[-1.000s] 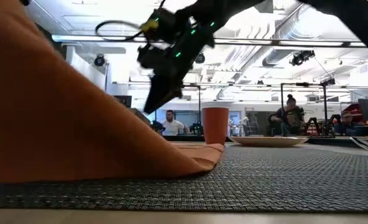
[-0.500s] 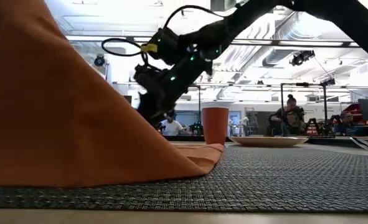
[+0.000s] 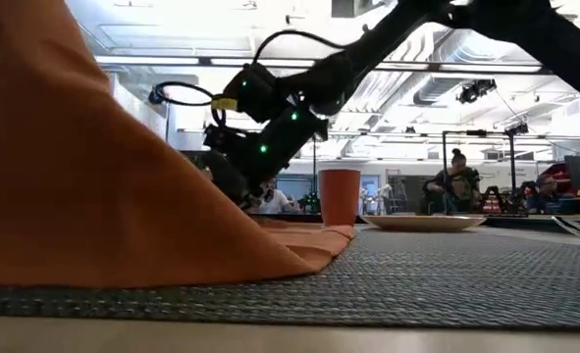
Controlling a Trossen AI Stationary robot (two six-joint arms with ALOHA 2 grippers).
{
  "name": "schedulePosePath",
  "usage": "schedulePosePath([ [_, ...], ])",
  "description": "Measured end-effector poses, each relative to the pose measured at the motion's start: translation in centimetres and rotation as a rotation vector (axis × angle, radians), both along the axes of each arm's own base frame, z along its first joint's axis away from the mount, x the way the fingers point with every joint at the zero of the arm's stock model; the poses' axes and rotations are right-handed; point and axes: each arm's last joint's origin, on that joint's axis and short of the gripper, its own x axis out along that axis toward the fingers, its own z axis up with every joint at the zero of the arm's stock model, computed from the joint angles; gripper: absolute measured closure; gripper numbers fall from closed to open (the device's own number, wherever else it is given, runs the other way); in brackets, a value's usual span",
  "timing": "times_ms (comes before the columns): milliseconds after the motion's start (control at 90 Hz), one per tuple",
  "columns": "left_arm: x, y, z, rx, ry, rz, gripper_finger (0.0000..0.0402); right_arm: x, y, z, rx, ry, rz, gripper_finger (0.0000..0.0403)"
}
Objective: Set table place
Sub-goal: Fold the orange table napkin
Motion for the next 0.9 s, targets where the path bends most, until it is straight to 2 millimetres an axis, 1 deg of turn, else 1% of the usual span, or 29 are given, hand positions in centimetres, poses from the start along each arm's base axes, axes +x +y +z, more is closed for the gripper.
schedulePosePath([
  [133,-0.5,0.3,0.8,-0.024,-0.010,0.045,0.0401,-1.6,0.3,5.4,-0.013,0.009,-0.030,0.0401],
  [256,-1.7,0.8,2.6,-0.003,-0.054,0.074,0.0401,-4.6,0.8,9.6,-0.010,0.108,-0.043,0.0402],
  [344,-2.8,1.8,3.8,0.075,-0.075,0.116,0.0401,-7.7,1.7,13.4,0.007,0.187,-0.049,0.0402],
  [422,-3.6,3.1,4.4,0.182,-0.124,0.150,0.0401,-10.9,2.8,16.4,-0.013,0.242,-0.050,0.0403],
  [511,-3.8,4.7,4.7,0.330,-0.184,0.178,0.0401,-14.6,4.2,18.5,-0.093,0.290,-0.098,0.0403],
  [600,-3.4,6.5,4.8,0.504,-0.234,0.178,0.0401,-18.5,5.3,20.2,-0.168,0.249,-0.195,0.0403],
  [667,-3.0,7.6,4.9,0.650,-0.260,0.172,0.0401,-21.3,6.1,20.8,-0.234,0.206,-0.243,0.0403],
  [722,-2.6,8.1,4.7,0.754,-0.256,0.133,0.0401,-23.4,7.0,20.5,-0.285,0.169,-0.248,0.0403],
  [767,-2.3,8.4,4.3,0.808,-0.231,0.075,0.0401,-24.7,7.8,19.7,-0.307,0.152,-0.230,0.0403],
  [822,-2.1,8.4,3.3,0.839,-0.188,-0.006,0.0401,-26.3,9.0,18.3,-0.308,0.138,-0.180,0.0403],
  [900,-1.8,7.9,1.3,0.852,-0.103,-0.130,0.0401,-28.0,10.7,15.4,-0.259,0.135,-0.106,0.0403],
])
